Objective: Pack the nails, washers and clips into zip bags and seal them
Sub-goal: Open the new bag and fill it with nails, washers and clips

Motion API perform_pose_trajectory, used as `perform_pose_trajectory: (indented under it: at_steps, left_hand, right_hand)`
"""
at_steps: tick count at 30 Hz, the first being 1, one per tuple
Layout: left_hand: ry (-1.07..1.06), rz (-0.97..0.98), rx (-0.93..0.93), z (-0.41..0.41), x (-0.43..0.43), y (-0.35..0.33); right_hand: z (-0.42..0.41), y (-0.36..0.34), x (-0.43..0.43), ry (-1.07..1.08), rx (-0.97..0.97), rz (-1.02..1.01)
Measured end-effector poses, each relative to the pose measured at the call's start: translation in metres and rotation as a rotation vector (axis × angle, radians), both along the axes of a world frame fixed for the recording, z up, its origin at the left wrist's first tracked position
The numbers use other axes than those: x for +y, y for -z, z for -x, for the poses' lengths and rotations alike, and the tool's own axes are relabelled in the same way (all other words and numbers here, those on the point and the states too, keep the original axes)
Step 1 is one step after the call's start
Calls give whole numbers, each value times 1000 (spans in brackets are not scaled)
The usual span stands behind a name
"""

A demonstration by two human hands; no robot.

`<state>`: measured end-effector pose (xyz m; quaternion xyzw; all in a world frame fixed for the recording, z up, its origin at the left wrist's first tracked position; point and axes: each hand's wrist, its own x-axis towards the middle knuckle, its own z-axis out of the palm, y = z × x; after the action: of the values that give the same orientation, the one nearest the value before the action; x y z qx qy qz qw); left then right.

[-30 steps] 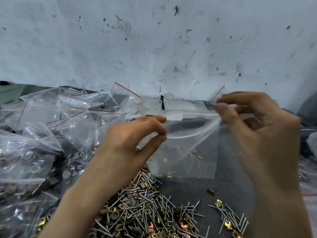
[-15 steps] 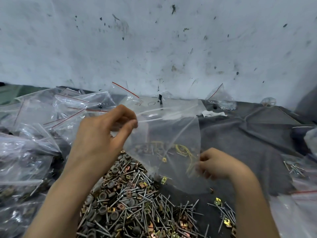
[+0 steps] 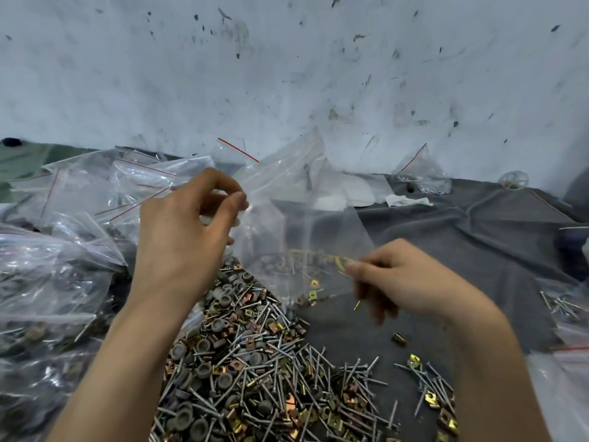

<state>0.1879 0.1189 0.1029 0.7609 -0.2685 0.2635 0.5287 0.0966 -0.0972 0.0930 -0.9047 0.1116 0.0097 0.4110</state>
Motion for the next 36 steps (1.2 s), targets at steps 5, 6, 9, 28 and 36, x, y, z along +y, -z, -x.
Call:
perform_pose_trajectory:
  at_steps: [5, 6, 9, 28, 36]
  left_hand:
    - [-17, 22, 22, -1, -1, 1]
    - [-26, 19, 25, -1, -1, 1]
    - [-59, 21, 23, -4, 2, 1]
    - [-224, -165, 54, -14, 12, 0]
    - [-240, -62, 0, -18, 19, -3]
  right_hand:
    - [-34, 37, 33, -208, 157, 207]
    - [-40, 45, 38, -205, 127, 257]
    - [-51, 54, 49, -169, 4, 315]
    - [-71, 96, 60, 24, 98, 301]
    - [-70, 97, 56, -39, 32, 112]
